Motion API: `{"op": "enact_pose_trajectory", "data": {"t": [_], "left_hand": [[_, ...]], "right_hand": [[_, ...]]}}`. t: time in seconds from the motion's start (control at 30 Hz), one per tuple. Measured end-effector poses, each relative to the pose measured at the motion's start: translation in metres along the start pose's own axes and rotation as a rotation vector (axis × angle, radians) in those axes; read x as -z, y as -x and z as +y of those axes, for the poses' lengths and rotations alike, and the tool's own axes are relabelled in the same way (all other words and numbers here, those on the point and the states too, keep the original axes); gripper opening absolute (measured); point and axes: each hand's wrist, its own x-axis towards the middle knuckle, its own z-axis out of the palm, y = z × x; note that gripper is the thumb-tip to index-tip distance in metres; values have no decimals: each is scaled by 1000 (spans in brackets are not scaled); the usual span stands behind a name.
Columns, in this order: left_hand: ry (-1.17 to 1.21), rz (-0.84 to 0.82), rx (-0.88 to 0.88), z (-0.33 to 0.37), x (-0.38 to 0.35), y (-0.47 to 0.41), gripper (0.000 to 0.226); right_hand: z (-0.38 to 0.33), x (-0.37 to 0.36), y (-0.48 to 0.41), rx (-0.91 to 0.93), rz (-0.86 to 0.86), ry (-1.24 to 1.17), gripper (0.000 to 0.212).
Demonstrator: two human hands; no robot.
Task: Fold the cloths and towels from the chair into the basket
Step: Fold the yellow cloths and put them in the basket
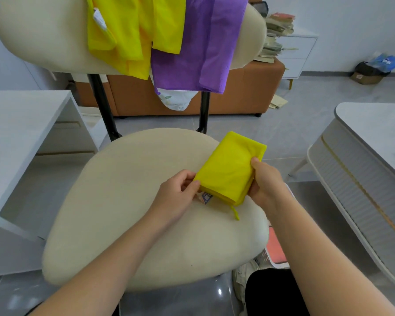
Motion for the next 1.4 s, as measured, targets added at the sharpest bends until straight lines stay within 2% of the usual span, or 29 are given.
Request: {"op": "enact_pose_trajectory", "data": {"t": [0.07, 0.27, 0.47, 0.6, 0.73, 0.9, 0.97, 1.07, 1.13, 1.27, 1.33, 1.4], "left_hand": [[-119, -14, -60, 3, -13, -1, 16], [-471, -68, -260, 10, -65, -29, 21], [-789, -116, -352, 12, -113, -56, 38], [-814, -87, -334, 7, -120, -59, 44], [-817, -60, -343, 8, -121, -59, 43], [-815, -50, -349, 5, -121, -60, 40], [-808, -48, -353, 5, -121, -60, 40], [-804, -50, -352, 4, -121, -61, 40], [-799, -53, -351, 3, -121, -60, 40], [-805, -60, -355, 4, -122, -60, 42], [-817, -76, -347, 4, -121, -60, 44], [-829, -124, -334, 5, -120, -59, 45]], "right_hand": [[-14, 24, -7, -37, 10, -96, 40], [-26, 134, -33, -31, 194, -216, 40], [73, 234, -83, -271, 426, -340, 45], [128, 263, -116, -370, 500, -345, 41], [146, 267, -132, -437, 446, -346, 43], [174, 286, -154, -502, 443, -182, 49], [184, 297, -164, -510, 430, -48, 56], [190, 302, -172, -558, 445, 11, 69], [177, 284, -159, -506, 418, 72, 66], [128, 240, -122, -469, 505, 89, 52], [102, 215, -113, -348, 481, 222, 44], [76, 191, -101, -227, 382, 367, 30]]}}
